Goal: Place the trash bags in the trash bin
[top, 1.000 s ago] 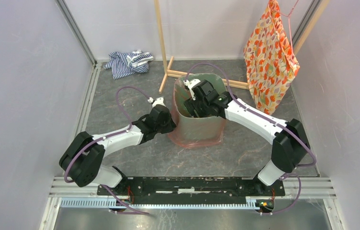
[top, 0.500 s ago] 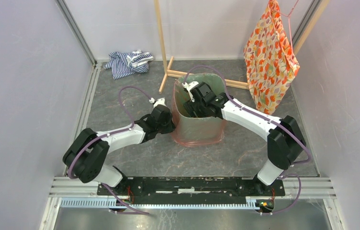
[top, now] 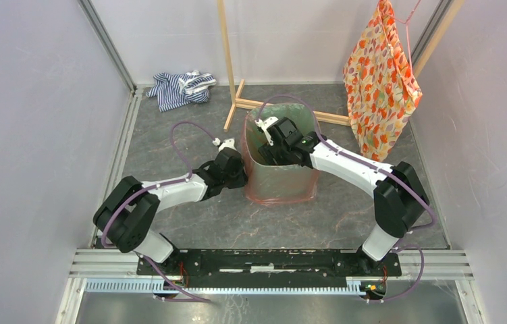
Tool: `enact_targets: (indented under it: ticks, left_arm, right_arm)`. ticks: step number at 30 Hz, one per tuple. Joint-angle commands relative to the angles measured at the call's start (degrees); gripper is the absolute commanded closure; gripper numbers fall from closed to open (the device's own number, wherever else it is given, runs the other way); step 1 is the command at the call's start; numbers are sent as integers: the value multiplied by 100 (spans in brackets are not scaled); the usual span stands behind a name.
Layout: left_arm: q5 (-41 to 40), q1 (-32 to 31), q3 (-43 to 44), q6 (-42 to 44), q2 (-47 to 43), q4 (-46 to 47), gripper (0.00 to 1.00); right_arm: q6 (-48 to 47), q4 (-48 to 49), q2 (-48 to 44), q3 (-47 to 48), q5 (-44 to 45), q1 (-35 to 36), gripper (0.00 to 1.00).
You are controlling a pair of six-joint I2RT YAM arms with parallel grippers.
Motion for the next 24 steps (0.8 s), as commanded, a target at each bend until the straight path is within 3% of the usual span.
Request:
enact_targets:
  ticks: [1, 12, 24]
  left_arm:
    - [46, 16, 198, 249, 51, 252, 81]
    - [110, 16, 241, 328, 52, 190, 81]
    - [146, 16, 354, 497, 16, 15, 81]
  right_arm:
    - [-373, -82, 326, 179, -82, -24, 23]
    - [-1392, -878, 435, 1107, -153, -38, 21]
    - [-2314, -28, 349, 330, -161, -352, 20]
